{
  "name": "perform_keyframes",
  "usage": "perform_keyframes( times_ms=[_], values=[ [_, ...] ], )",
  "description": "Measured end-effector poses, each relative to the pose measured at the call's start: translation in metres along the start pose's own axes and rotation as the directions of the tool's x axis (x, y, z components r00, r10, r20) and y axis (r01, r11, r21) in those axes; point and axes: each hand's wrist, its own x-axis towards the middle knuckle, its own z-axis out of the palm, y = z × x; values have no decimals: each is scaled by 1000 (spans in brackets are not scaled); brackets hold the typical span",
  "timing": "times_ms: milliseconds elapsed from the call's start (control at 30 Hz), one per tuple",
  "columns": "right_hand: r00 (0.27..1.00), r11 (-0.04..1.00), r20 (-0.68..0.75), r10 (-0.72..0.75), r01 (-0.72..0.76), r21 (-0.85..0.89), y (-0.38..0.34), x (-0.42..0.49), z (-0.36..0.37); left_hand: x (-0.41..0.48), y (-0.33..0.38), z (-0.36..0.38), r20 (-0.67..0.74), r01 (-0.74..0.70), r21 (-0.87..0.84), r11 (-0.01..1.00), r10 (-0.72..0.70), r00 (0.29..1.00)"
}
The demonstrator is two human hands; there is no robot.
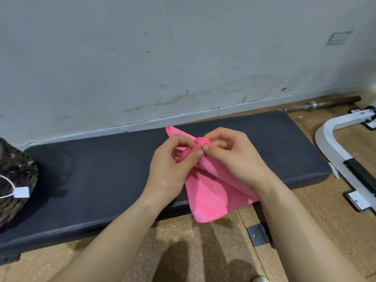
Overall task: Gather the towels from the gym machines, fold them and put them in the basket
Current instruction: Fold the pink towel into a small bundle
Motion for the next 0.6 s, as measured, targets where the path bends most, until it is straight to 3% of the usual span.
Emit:
perform_keyframes(
  times_ms=[200,433,533,600],
  values=[
    [995,1000,103,-8,9,-8,-4,4,0,0,1,-8,-47,-9,-15,1000,8,999],
    [993,993,106,-57,68,-97,-11,-3,-11,2,9,-2,-49,-80,80,994,84,995],
    [992,981,85,-89,102,-168,-13,-7,-17,7,10,-3,74,-63,117,991,55,996],
    [990,969,61,-124,134,-208,-15,-11,-23,13,1,-9,195,-95,314,945,34,980]
  ],
)
